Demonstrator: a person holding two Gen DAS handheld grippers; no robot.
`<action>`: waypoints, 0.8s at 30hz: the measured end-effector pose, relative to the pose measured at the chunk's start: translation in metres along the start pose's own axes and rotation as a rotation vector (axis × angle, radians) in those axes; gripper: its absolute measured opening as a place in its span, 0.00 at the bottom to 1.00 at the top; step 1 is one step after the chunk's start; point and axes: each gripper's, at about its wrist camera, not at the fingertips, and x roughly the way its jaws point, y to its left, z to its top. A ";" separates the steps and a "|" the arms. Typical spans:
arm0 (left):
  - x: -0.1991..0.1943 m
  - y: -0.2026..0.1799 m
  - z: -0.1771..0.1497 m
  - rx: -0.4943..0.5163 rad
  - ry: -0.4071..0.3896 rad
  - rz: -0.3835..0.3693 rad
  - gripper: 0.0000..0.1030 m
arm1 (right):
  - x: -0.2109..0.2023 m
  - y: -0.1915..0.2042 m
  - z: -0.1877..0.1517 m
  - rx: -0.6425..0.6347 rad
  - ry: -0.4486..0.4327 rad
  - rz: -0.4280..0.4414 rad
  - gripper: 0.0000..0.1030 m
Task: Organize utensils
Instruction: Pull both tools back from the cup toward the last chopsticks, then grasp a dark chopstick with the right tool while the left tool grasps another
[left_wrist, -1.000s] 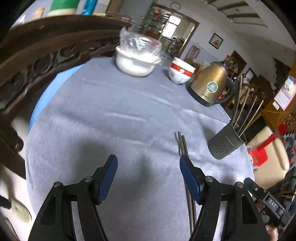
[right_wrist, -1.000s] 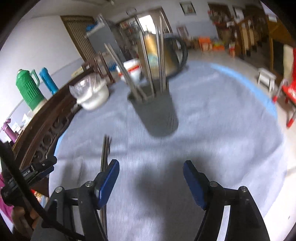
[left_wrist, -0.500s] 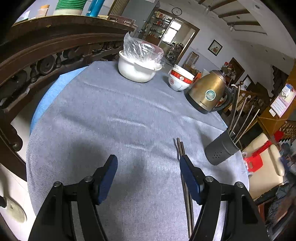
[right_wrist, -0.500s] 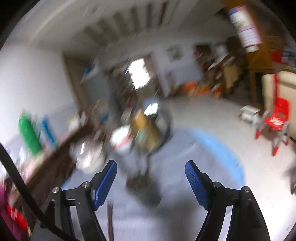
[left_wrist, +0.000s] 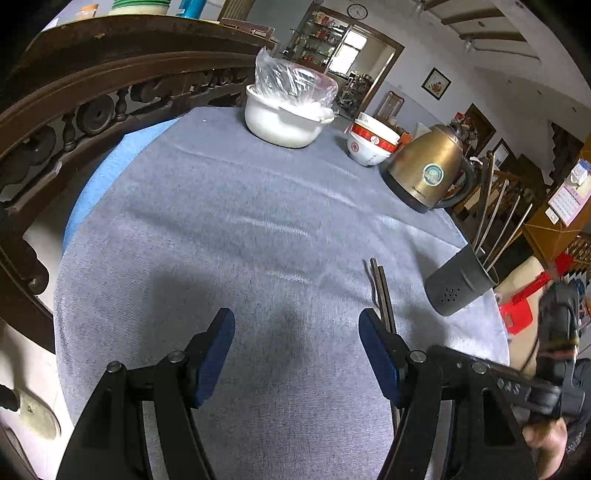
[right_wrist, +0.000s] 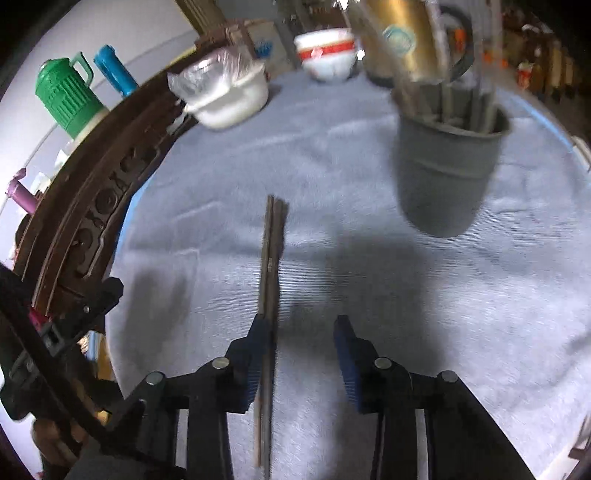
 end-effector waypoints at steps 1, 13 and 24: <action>0.001 0.000 0.000 0.004 0.003 -0.001 0.68 | 0.005 0.002 0.004 -0.006 0.012 -0.003 0.38; 0.011 0.010 -0.001 -0.009 0.031 -0.025 0.68 | 0.051 0.024 0.023 -0.057 0.103 -0.075 0.30; 0.014 0.017 -0.001 -0.021 0.052 -0.058 0.68 | 0.060 0.034 0.033 -0.064 0.126 -0.101 0.19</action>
